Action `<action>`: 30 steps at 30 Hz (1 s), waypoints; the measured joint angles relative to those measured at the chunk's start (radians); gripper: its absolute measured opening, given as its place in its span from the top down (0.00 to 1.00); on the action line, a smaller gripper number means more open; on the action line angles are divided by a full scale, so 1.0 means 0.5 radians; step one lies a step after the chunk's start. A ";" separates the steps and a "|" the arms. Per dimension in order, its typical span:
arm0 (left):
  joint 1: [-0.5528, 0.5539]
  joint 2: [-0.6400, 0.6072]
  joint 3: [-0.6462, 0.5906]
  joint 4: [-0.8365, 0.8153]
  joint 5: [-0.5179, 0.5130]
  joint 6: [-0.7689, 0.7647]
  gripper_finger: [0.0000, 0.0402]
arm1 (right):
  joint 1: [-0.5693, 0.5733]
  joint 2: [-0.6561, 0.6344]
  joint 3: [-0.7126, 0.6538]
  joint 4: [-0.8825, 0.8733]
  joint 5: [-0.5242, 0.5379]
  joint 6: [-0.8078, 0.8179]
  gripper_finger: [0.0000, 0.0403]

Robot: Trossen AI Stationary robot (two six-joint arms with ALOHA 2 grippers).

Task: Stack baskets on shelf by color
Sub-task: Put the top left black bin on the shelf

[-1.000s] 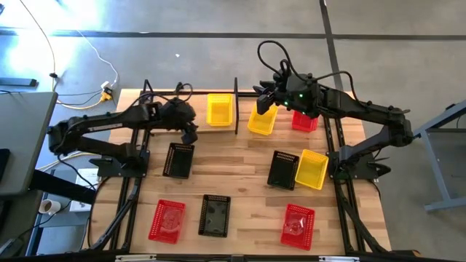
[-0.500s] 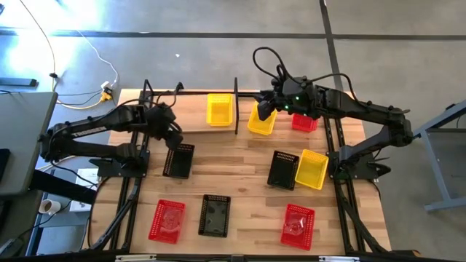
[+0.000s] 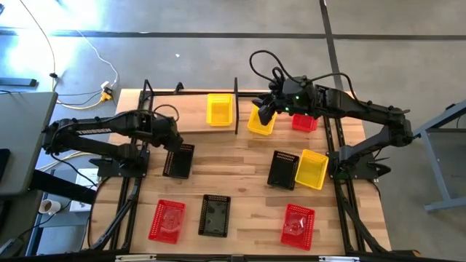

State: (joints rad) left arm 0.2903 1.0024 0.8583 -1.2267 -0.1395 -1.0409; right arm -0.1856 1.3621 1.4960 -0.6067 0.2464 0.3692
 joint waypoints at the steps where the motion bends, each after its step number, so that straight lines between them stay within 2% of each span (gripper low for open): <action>1: -0.017 0.014 -0.024 -0.001 0.000 -0.053 0.59 | 0.000 0.000 0.000 0.000 -0.037 -0.022 0.67; 10: -0.115 0.180 -0.210 0.002 0.003 -0.365 0.59 | 0.000 0.000 0.000 -0.010 -0.217 -0.207 0.67; 24: -0.167 0.611 -0.213 0.105 0.022 -0.376 0.59 | 0.000 0.000 0.000 -0.100 -0.217 -0.307 0.67; 30: -0.167 0.796 -0.213 0.154 0.120 -0.374 0.59 | 0.000 0.000 0.000 -0.134 -0.217 -0.337 0.67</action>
State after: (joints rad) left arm 0.2070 1.4005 0.7516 -1.1500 -0.0793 -1.2280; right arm -0.1856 1.3621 1.4960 -0.6735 0.1381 0.2009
